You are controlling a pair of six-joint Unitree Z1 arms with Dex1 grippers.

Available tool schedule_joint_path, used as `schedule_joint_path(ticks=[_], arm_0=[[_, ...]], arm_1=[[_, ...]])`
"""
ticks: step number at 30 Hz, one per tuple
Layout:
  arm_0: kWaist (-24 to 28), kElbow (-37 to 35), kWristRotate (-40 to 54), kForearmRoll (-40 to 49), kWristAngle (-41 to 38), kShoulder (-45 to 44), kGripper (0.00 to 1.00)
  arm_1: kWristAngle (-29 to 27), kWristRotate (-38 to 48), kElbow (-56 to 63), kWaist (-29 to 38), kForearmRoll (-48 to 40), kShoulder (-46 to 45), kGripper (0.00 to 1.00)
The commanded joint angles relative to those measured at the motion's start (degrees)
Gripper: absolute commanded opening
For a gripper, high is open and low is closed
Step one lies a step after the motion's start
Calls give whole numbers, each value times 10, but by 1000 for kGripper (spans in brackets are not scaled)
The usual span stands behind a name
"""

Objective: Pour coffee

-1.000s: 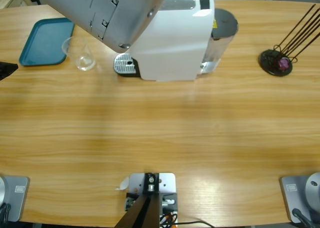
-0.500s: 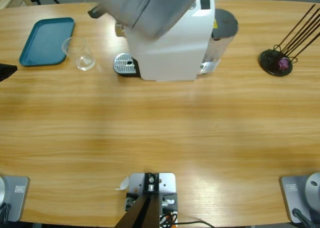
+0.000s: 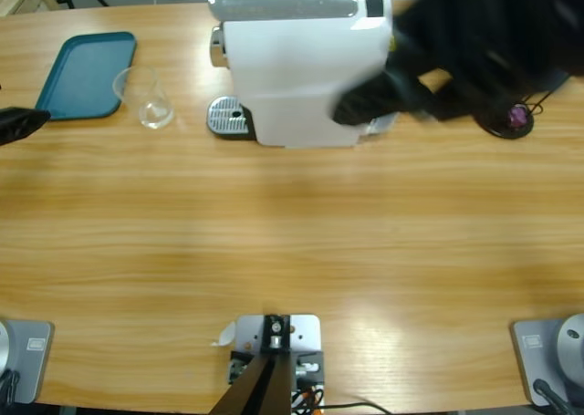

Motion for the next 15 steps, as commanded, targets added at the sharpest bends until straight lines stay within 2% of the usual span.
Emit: schedule_joint_path(ticks=[1, 7, 15], arm_0=[[21, 52, -2, -106, 11, 155, 936], [30, 52, -3, -192, 26, 269, 936], [46, 51, -4, -270, 26, 339, 941]], arm_1=[[21, 1, 210, -6, -81, -199, 991], [34, 2, 264, -6, -79, -242, 998], [33, 2, 284, -6, -81, -238, 1000]])
